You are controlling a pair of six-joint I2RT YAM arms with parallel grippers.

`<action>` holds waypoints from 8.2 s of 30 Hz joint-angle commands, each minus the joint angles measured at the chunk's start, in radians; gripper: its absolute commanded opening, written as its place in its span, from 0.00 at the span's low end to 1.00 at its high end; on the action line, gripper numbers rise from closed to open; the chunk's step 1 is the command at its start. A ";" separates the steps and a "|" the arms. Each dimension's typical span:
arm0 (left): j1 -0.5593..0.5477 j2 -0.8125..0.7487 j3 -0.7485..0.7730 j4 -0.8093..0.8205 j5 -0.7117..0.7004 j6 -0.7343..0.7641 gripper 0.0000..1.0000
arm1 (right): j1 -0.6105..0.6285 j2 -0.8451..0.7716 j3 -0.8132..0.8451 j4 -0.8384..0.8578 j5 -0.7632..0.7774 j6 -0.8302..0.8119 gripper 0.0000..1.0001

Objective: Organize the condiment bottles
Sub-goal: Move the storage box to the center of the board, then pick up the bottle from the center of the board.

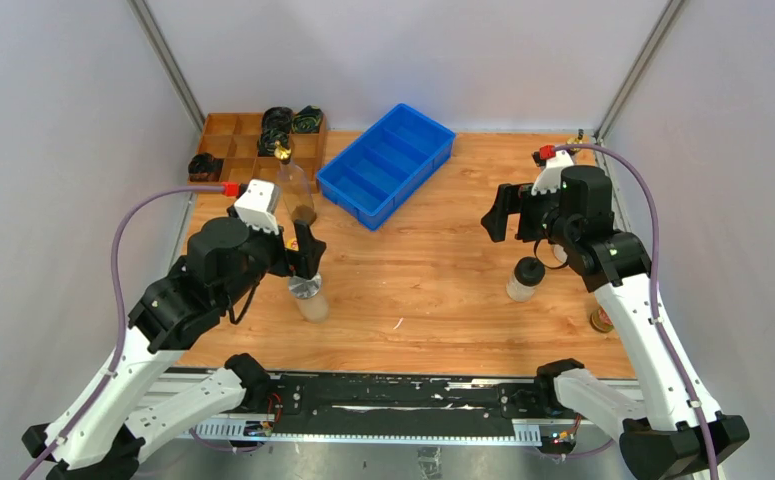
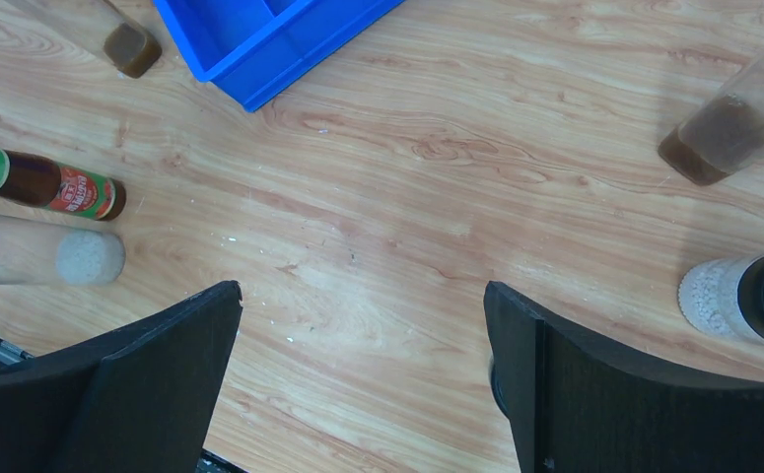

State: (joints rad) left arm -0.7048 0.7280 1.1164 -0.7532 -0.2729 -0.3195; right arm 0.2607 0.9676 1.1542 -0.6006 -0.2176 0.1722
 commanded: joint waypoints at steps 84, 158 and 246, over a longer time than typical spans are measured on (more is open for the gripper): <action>-0.005 0.221 0.106 -0.026 -0.121 0.052 1.00 | 0.316 1.313 0.836 -0.016 0.359 0.301 0.41; -0.005 0.141 0.194 -0.111 -0.012 -0.046 1.00 | 0.312 0.356 0.182 -0.158 0.507 0.169 0.70; 0.324 0.602 0.206 0.448 0.119 0.154 1.00 | -0.104 0.386 0.158 0.175 0.764 -0.011 0.98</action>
State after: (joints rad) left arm -0.3817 1.2881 1.2507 -0.3588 -0.1230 -0.1898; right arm 0.2127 1.2972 1.3140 -0.5266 0.4545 0.1753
